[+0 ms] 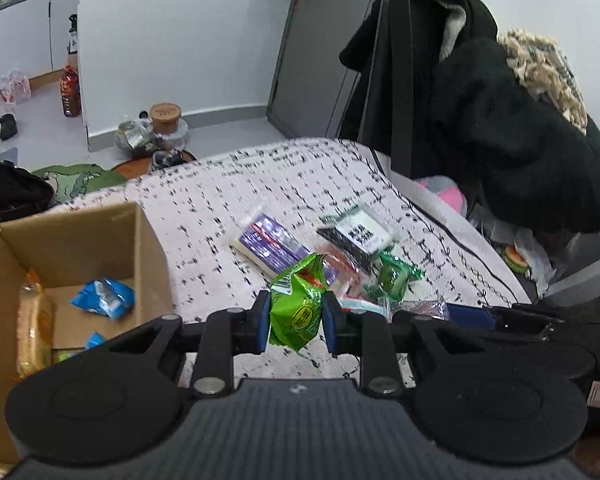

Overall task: Organize snacks
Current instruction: 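Lift both held snacks and carry them over the cardboard box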

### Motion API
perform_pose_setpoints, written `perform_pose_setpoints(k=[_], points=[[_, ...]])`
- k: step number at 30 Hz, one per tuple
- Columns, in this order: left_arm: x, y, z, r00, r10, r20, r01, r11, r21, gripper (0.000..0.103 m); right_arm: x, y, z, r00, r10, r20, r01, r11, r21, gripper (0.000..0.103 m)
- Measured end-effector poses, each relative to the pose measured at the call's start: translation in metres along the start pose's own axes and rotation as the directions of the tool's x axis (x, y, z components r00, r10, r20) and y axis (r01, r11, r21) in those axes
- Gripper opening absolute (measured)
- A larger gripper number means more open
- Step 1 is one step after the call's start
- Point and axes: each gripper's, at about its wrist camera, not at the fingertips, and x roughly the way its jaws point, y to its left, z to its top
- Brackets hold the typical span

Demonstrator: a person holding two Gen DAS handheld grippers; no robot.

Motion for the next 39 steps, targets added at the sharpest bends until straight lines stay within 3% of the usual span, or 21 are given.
perform_pose_setpoints(k=[17, 39], points=[[-0.047, 0.036, 0.01, 0.995, 0.059, 0.084, -0.055, 0.997, -0.059, 0.025, -0.016, 0.038, 0.012, 0.997, 0.056, 0.048, -0.054, 0.998, -0.025, 0.038], [-0.076, 0.099, 0.003, 0.981, 0.156, 0.113, -0.137, 0.978, -0.159, 0.025, -0.019, 0.088, 0.017, 0.99, 0.118, 0.07, -0.113, 0.991, -0.077, 0.038]])
